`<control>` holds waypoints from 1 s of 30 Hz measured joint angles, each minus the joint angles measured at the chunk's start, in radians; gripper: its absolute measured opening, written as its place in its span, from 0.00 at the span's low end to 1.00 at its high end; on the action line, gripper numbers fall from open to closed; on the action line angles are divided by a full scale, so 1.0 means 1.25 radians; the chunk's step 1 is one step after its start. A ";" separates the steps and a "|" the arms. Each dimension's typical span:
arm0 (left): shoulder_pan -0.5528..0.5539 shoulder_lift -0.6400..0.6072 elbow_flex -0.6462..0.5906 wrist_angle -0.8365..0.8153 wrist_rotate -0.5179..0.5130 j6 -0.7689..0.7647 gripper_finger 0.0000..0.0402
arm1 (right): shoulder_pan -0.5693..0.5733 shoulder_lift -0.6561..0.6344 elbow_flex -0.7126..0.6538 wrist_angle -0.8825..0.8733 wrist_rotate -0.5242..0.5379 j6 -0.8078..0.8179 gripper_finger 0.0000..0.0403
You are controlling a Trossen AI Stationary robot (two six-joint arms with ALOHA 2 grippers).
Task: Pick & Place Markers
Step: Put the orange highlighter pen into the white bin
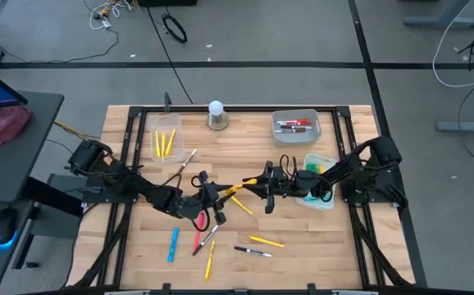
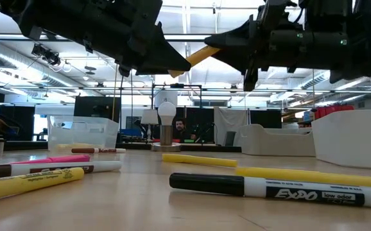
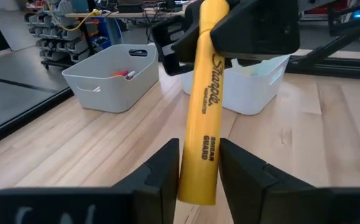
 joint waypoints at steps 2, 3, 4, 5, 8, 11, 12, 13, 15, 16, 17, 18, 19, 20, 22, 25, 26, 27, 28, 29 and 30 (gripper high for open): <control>0.000 0.000 0.000 -0.004 0.004 0.000 0.32 | 0.004 -0.028 0.000 -0.038 0.000 -0.011 0.13; 0.001 0.000 0.000 -0.011 0.012 0.000 0.34 | 0.009 -0.050 0.000 -0.068 0.001 -0.019 0.13; 0.002 0.000 0.000 -0.014 0.023 0.000 0.36 | 0.015 -0.078 0.000 -0.109 0.008 -0.029 0.13; 0.002 0.000 0.000 -0.014 0.030 0.000 0.39 | 0.024 -0.110 0.000 -0.166 0.027 -0.041 0.13; 0.002 0.000 0.000 -0.025 0.037 -0.001 0.45 | 0.059 -0.230 0.000 -0.378 0.114 -0.078 0.13; 0.002 0.000 0.000 -0.030 0.038 -0.001 0.50 | 0.101 -0.372 0.000 -0.603 0.220 -0.084 0.13; 0.002 0.000 0.000 -0.031 0.039 -0.002 0.52 | 0.117 -0.419 0.000 -0.681 0.257 -0.079 0.13; 0.002 0.000 0.000 -0.031 0.039 -0.005 0.52 | 0.133 -0.463 0.000 -0.757 0.296 -0.068 0.13; 0.002 0.000 0.000 -0.031 0.039 -0.013 0.54 | 0.163 -0.553 0.000 -0.905 0.373 -0.025 0.13; 0.002 0.000 0.000 -0.031 0.039 -0.016 0.54 | 0.175 -0.596 0.000 -0.976 0.407 0.008 0.13; 0.002 0.000 0.000 -0.031 0.040 -0.016 0.54 | 0.184 -0.637 0.000 -1.044 0.435 0.044 0.13; 0.002 0.000 0.000 -0.031 0.040 -0.016 0.54 | 0.191 -0.676 0.000 -1.113 0.458 0.085 0.13; 0.002 0.000 0.000 -0.030 0.040 -0.018 0.54 | 0.195 -0.713 0.000 -1.177 0.475 0.131 0.13; 0.002 0.000 0.000 -0.030 0.040 -0.018 0.54 | 0.197 -0.748 0.000 -1.239 0.483 0.173 0.13; 0.002 0.000 0.000 -0.030 0.040 -0.018 0.54 | 0.197 -0.809 0.014 -1.389 0.484 0.273 0.13; 0.002 0.000 0.000 -0.030 0.040 -0.018 0.54 | 0.188 -0.862 0.067 -1.654 0.467 0.444 0.13; 0.002 0.000 0.000 -0.030 0.040 -0.018 0.54 | 0.181 -0.870 0.089 -1.745 0.450 0.502 0.13; 0.004 0.000 0.000 -0.030 0.040 -0.018 0.54 | 0.173 -0.874 0.109 -1.827 0.424 0.561 0.13; 0.005 0.000 0.000 -0.030 0.040 -0.018 0.54 | 0.163 -0.874 0.128 -1.899 0.393 0.612 0.13; 0.007 0.000 0.000 -0.030 0.040 -0.020 0.54 | 0.153 -0.874 0.141 -1.960 0.359 0.654 0.13; 0.010 0.000 0.000 -0.030 0.040 -0.022 0.54 | 0.143 -0.873 0.147 -2.002 0.328 0.682 0.13</control>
